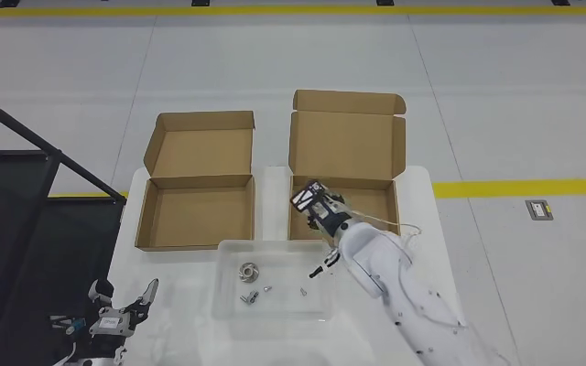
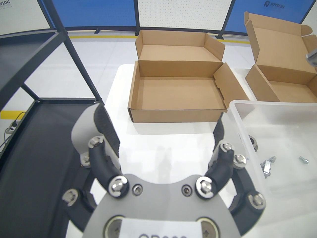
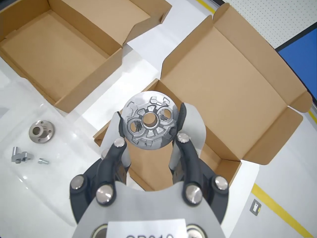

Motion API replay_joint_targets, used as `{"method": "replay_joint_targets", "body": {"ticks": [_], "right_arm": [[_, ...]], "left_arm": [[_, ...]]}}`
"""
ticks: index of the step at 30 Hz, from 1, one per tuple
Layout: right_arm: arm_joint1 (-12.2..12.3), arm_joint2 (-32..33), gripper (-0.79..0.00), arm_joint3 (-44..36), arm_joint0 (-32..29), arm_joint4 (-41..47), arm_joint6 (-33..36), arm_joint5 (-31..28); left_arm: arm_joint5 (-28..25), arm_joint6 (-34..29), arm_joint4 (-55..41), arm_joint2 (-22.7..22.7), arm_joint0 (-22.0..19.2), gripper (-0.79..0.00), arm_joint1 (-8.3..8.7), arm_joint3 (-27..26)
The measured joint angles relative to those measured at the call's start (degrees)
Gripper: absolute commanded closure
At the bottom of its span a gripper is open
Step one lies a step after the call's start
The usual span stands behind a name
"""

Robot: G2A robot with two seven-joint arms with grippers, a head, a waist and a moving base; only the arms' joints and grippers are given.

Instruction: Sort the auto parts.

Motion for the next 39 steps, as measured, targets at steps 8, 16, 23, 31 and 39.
{"method": "replay_joint_targets", "body": {"ticks": [8,16,23,31,39], "right_arm": [[-3.1,-4.13,0.0,16.24,9.16,3.26,-0.81,2.54],[-3.35,-4.25,0.0,18.27,9.91,4.07,-0.92,2.42],[-3.41,-3.97,0.0,18.2,9.19,4.79,-1.92,2.9],[-5.79,-5.24,0.0,28.13,10.39,8.03,-10.15,10.41],[-9.2,-7.84,0.0,40.57,14.59,13.15,-15.01,10.84]], "left_arm": [[0.0,0.0,0.0,0.0,0.0,-0.785,0.0,0.0],[0.0,0.0,0.0,0.0,0.0,-0.785,0.0,0.0],[0.0,0.0,0.0,0.0,0.0,-0.785,0.0,0.0],[0.0,0.0,0.0,0.0,0.0,-0.785,0.0,0.0],[0.0,0.0,0.0,0.0,0.0,-0.785,0.0,0.0]]}}
